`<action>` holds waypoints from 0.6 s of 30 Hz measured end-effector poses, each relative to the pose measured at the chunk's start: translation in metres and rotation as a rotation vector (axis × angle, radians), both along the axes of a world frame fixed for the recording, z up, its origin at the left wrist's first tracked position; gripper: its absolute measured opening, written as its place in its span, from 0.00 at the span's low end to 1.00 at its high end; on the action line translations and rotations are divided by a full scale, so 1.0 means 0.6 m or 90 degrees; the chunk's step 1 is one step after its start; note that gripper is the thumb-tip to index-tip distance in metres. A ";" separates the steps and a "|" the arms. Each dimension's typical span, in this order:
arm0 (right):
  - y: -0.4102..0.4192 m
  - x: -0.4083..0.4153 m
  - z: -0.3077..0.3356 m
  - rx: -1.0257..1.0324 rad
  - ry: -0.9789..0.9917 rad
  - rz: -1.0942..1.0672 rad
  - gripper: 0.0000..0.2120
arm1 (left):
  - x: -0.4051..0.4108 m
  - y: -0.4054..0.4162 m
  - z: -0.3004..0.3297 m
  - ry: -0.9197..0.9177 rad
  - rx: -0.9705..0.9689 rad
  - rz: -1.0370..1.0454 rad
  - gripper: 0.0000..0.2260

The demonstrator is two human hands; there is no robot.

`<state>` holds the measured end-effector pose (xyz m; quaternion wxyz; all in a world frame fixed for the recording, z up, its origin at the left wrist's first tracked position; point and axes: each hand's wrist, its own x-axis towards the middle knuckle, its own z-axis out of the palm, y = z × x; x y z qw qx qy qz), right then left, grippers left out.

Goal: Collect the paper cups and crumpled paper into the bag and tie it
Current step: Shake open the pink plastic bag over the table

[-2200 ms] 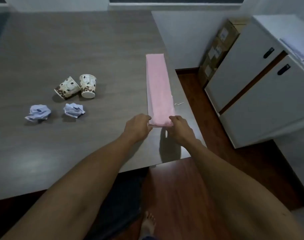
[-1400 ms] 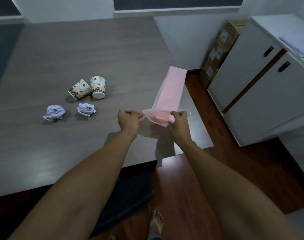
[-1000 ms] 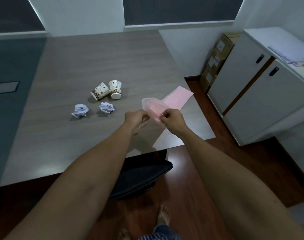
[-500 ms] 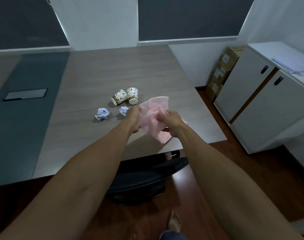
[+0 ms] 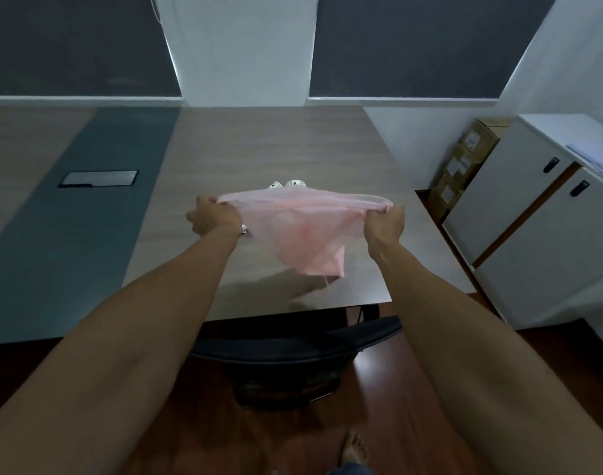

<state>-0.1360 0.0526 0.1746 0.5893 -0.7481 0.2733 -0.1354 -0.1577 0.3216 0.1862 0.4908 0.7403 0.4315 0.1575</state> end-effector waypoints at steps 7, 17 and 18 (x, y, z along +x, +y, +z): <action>-0.001 -0.002 0.015 -0.008 -0.004 -0.084 0.12 | -0.001 0.050 0.007 -0.141 -0.672 0.124 0.09; -0.025 0.002 0.047 0.338 0.185 -0.144 0.17 | -0.041 0.088 0.022 -0.008 -0.735 -0.218 0.09; -0.029 -0.001 0.045 0.329 0.239 -0.094 0.12 | -0.045 0.092 0.022 -0.020 -0.750 -0.237 0.09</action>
